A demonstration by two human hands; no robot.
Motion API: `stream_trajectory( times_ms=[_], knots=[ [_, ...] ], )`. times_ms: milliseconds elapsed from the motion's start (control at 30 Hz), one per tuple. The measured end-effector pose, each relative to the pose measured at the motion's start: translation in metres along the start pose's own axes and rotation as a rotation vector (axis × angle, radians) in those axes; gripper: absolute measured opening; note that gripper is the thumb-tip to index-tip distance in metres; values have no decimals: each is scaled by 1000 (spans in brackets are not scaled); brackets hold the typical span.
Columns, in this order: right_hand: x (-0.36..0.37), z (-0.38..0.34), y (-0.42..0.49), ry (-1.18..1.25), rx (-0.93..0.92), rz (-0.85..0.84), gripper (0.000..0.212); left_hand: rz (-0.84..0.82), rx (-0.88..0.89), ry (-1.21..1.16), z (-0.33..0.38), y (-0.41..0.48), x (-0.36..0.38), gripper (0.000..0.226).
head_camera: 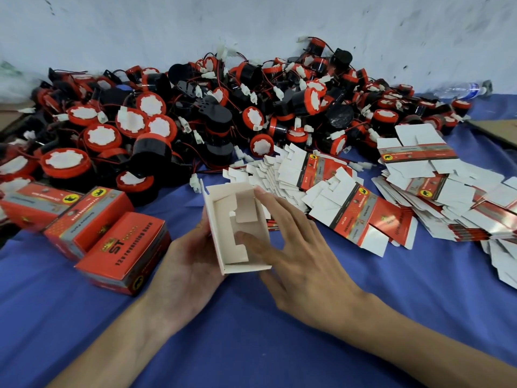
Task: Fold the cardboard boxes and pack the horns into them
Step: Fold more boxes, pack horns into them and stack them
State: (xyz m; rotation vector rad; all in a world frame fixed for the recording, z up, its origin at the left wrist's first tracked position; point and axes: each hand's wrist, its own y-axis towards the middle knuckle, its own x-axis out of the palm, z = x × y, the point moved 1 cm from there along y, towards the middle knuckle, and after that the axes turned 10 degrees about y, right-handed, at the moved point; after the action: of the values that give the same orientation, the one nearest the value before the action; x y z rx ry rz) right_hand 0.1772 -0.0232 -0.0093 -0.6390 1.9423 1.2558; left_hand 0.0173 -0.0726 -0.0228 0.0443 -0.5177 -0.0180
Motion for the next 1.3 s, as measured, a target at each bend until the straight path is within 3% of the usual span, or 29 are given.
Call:
stream_trajectory(
  times_ms=[133, 267, 633, 833, 1033, 1167, 1300],
  knots=[
    [1, 0, 0, 26, 25, 10, 47, -26, -7, 21, 0, 0, 1, 45],
    [3, -2, -2, 100, 44, 38, 48, 58, -57, 74, 0, 0, 0, 44],
    [1, -3, -1, 192, -40, 106, 32, 31, -26, 164, 1, -1, 3, 42],
    [4, 1, -3, 284, -16, 120, 52, 139, -30, 134, -4, 1, 2, 54],
    [4, 0, -3, 306, -60, 115, 52, 90, -84, 110, -1, -1, 1, 41],
    [1, -1, -2, 334, -100, 139, 46, 40, -75, 10, 0, -4, -2, 60],
    [-2, -3, -1, 347, -157, 149, 40, -199, -37, -219, 8, -6, 14, 66]
  ],
)
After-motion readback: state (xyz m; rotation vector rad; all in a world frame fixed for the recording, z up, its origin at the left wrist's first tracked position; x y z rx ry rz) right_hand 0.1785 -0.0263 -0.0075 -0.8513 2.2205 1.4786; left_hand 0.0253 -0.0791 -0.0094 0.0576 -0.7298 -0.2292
